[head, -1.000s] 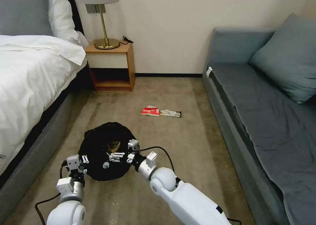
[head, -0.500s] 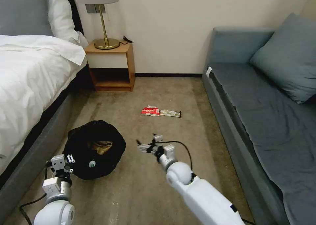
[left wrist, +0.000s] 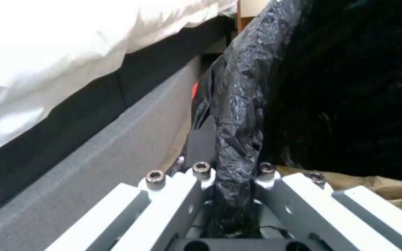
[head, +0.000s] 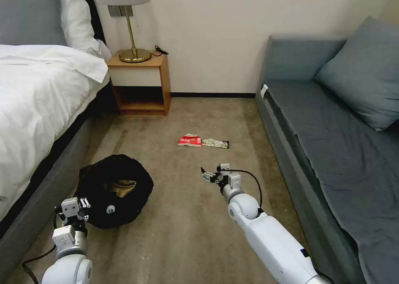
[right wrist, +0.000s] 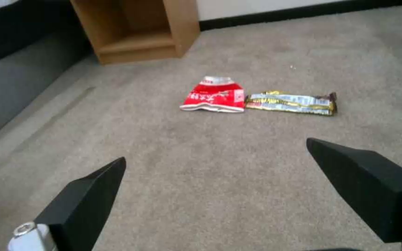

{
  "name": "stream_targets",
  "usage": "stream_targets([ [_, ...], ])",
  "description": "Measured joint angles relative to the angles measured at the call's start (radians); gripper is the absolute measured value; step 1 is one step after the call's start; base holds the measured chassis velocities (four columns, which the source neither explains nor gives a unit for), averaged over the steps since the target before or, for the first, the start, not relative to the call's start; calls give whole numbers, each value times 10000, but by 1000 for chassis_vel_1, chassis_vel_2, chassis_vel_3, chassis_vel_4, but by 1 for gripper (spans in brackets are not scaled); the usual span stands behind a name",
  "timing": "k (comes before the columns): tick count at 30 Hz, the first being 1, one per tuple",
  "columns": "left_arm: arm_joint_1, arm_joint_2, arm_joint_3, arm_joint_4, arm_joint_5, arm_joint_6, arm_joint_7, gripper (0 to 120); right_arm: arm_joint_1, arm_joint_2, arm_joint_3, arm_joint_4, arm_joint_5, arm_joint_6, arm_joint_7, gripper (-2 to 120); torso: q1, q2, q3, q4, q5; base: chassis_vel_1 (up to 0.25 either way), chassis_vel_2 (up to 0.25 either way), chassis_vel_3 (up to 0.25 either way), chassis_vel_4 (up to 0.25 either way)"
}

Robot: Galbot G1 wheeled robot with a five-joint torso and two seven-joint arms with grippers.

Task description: Pick up the trash bin, then pick up the garbage on the floor and place it into the trash bin.

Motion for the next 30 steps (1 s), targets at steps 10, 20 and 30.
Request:
stream_targets([
  [10, -22, -22, 35, 139, -35, -16, 42, 0, -196, 53, 26, 55, -12, 39, -123, 100, 0, 0, 0, 1, 0, -84, 89, 90, -88],
  [20, -162, 40, 126, 427, -29, 8, 62, 0, -227, 91, 64, -100, -26, 149, -280, 100, 0, 0, 0, -1, 0, -88, 78, 82, -80],
  [30, -244, 111, 152, 505, -44, 95, 66, 0, 14, 115, -11, -262, -33, 180, -371, 100, 0, 0, 0, 0, 0, -103, 113, 105, -110],
])
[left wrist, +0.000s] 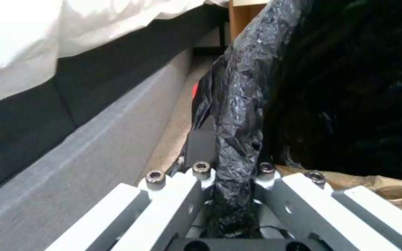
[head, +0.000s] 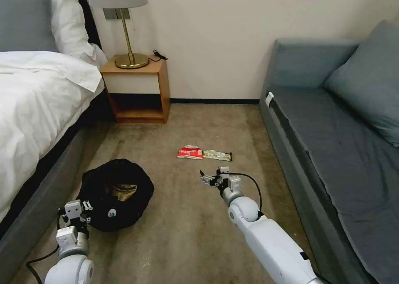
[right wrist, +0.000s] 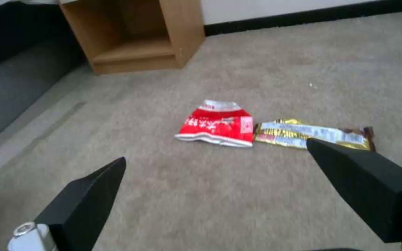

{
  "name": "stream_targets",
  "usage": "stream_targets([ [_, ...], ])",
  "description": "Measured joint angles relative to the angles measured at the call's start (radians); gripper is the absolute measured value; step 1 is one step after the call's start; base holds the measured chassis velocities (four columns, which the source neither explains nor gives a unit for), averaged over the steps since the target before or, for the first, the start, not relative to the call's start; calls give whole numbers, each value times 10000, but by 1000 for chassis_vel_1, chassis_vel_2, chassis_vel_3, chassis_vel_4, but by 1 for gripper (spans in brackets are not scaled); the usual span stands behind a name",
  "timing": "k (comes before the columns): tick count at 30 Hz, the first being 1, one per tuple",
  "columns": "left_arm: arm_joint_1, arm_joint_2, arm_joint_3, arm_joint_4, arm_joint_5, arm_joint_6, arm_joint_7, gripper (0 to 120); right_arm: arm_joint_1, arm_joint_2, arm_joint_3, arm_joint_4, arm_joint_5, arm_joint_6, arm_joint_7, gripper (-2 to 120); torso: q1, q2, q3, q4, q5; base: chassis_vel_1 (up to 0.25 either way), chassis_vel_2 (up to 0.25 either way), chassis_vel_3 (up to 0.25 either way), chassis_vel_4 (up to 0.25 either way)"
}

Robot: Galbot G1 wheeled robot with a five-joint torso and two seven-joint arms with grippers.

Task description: Pick up the trash bin, then pick up the garbage on the floor and place it into the trash bin.

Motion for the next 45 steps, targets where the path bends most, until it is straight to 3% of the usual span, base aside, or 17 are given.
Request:
stream_targets([
  [45, 132, -194, 240, 195, 241, -58, 6, 0, -289, -10, -39, -194, -768, 204, -517, 100, 0, 0, 0, 0, -1, -143, 150, 147, -150],
])
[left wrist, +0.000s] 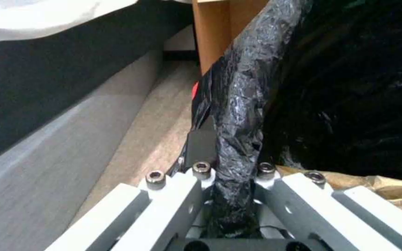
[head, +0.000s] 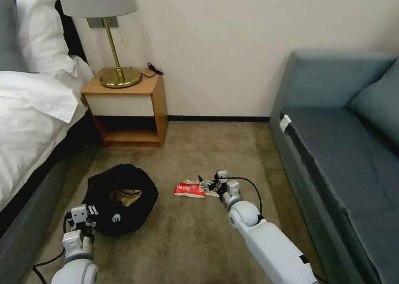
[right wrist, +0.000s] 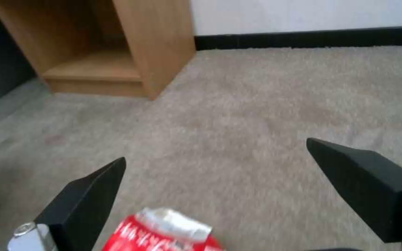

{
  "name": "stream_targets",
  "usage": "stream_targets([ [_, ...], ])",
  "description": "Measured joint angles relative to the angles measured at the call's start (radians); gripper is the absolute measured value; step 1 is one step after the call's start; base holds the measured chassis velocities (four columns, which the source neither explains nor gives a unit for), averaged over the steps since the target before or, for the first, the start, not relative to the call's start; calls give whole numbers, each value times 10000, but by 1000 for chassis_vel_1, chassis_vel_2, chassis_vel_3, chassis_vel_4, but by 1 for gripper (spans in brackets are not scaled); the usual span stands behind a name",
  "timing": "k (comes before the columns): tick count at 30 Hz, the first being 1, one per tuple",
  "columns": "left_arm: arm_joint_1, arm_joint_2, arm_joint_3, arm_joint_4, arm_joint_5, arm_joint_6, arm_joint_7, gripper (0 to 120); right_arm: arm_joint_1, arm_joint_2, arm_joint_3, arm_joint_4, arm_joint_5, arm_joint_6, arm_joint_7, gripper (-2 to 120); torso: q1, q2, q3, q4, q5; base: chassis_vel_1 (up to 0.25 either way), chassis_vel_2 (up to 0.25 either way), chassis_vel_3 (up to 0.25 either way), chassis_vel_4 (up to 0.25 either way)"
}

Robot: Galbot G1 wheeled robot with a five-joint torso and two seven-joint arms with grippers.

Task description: Pick up the trash bin, then pick up the garbage on the floor and place it into the trash bin.

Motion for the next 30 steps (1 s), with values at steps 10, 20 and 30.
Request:
stream_targets([
  [10, -141, 44, 16, 196, -45, -1, 23, 0, -3, -11, -310, -217, -146, 104, -429, 100, 0, 0, 0, 0, 0, -174, 175, 171, -180],
  [20, -179, 91, -38, 452, -145, -32, 122, 0, 524, -162, -1240, -755, -477, 273, -1692, 100, 1, 0, 1, 0, 7, -163, 156, 150, -151],
  [30, -14, 152, -120, 399, -95, -6, 290, 0, 1864, -422, -2499, -1228, -956, -158, -4146, 100, 1, 0, 0, -1, -2, -11, 18, 19, -11],
])
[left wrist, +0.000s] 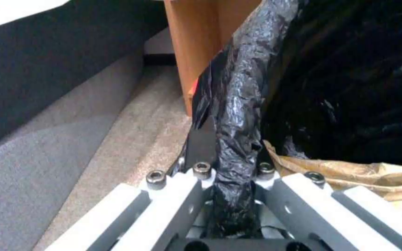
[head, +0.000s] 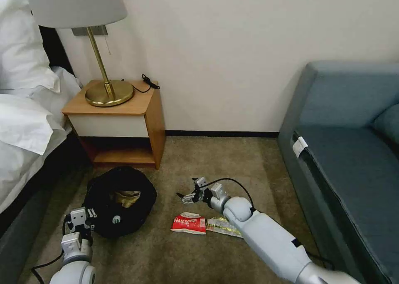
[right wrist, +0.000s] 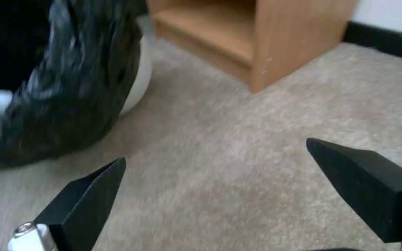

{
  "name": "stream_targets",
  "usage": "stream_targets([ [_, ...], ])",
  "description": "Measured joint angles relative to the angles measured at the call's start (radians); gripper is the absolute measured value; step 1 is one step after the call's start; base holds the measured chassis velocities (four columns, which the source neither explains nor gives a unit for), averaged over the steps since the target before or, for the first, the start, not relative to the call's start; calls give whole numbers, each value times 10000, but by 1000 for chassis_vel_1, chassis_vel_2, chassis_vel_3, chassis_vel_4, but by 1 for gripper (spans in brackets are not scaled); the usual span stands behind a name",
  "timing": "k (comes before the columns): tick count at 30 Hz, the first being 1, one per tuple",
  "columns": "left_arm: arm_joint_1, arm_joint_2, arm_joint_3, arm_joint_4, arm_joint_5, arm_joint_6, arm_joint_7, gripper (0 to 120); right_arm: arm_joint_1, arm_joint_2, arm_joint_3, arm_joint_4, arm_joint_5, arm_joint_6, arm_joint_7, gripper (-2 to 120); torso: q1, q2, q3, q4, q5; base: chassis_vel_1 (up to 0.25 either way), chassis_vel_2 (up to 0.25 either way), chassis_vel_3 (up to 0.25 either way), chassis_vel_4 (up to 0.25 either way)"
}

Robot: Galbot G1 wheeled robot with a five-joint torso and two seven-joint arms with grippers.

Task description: Pick up the trash bin, then pick up the garbage on the floor and place it into the trash bin.

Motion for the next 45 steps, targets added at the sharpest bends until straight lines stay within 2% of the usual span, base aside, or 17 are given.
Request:
stream_targets([
  [9, 80, 81, -89, -49, 70, 67, 79, 0, 301, -476, -784, -283, -792, -129, -1022, 100, 0, 0, 0, 0, 3, 0, 0, 0, 0],
  [11, 102, 106, -75, -177, 132, 276, 80, 0, 355, -713, -1059, -535, -1381, -42, -1396, 100, 0, 0, 0, -1, 3, 0, 0, 0, 0],
  [18, 108, 317, -52, -515, 155, 774, 73, 0, 262, -867, -1145, -682, -1842, 111, -1665, 100, 0, 0, 1, 0, 6, 0, 0, 0, 0],
  [28, 303, 537, -8, -970, 239, 1208, 68, 0, 322, -673, -1084, -1322, -2643, 464, -1987, 100, 0, 0, 1, 0, 3, 0, 0, 0, 0],
  [38, 454, 569, -39, -1216, 302, 1281, 67, 0, 588, -237, -1010, -2085, -3294, 631, -2347, 99, 0, 0, 1, 1, 4, 0, 0, 0, 0],
  [42, 507, 573, -44, -1279, 319, 1301, 65, 0, 718, -195, -1016, -2315, -3624, 664, -2609, 95, 0, 0, 1, 1, 3, 0, 0, 0, 0],
  [45, 513, 538, -29, -1290, 363, 1307, 64, 0, 807, -113, -982, -2663, -4070, 775, -2783, 79, 0, 0, 0, 0, 4, 0, 0, 0, 0],
])
